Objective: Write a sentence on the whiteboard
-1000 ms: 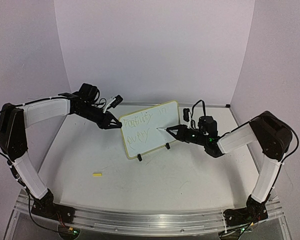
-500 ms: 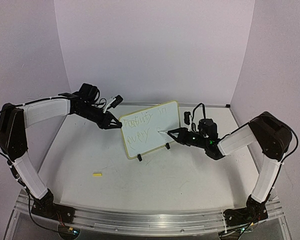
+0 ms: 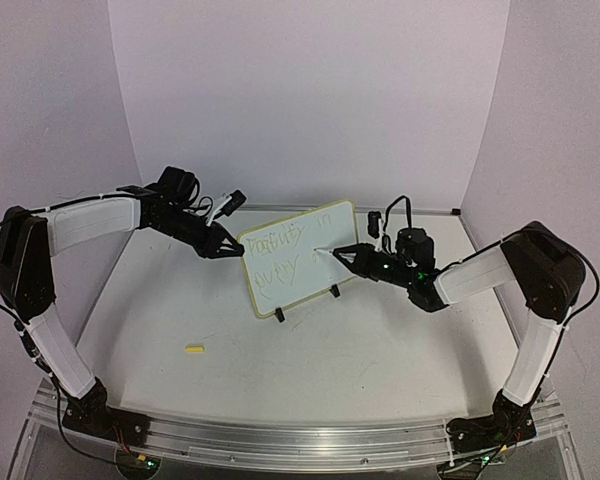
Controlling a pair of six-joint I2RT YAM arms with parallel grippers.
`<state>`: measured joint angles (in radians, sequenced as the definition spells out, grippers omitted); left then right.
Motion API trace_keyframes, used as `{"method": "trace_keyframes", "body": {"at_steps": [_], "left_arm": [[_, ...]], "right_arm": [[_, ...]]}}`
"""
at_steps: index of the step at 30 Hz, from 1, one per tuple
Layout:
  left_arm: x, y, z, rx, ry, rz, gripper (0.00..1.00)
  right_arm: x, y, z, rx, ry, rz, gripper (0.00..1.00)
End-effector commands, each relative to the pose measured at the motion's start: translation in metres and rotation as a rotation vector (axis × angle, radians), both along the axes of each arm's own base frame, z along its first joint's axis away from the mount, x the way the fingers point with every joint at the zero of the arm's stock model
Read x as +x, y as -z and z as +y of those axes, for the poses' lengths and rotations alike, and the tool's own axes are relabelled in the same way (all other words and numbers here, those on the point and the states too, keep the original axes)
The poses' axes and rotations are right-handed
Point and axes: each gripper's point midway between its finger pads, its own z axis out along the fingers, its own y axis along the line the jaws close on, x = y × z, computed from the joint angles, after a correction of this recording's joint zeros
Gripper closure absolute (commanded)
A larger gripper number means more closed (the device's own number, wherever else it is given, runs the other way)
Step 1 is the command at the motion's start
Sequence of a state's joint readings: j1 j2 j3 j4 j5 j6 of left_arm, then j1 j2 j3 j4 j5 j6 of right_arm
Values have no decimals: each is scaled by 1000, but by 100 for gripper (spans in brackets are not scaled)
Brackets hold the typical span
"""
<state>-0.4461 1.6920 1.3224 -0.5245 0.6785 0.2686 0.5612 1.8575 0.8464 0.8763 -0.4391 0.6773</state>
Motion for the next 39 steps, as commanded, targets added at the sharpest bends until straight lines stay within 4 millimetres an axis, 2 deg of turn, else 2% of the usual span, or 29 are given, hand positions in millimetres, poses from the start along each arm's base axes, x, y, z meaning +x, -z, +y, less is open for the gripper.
{"method": "trace_keyframes", "body": {"at_steps": [1, 5, 14, 25, 34, 39], "left_arm": [[-7, 28, 4, 98, 10, 46, 100], [-7, 28, 4, 98, 9, 48, 100], [-7, 28, 3, 98, 10, 46, 100], [-7, 28, 4, 98, 9, 47, 100], [-7, 27, 4, 97, 9, 45, 100], [-7, 26, 4, 95, 9, 42, 100]], "right_arm": [[18, -51, -2, 60, 44, -126, 100], [18, -47, -1, 55, 39, -119, 100], [11, -4, -4, 25, 36, -25, 100], [0, 22, -16, -2, 69, 32, 100], [2, 20, -26, -8, 124, 34, 100], [-2, 3, -29, 4, 125, -3, 100]]}}
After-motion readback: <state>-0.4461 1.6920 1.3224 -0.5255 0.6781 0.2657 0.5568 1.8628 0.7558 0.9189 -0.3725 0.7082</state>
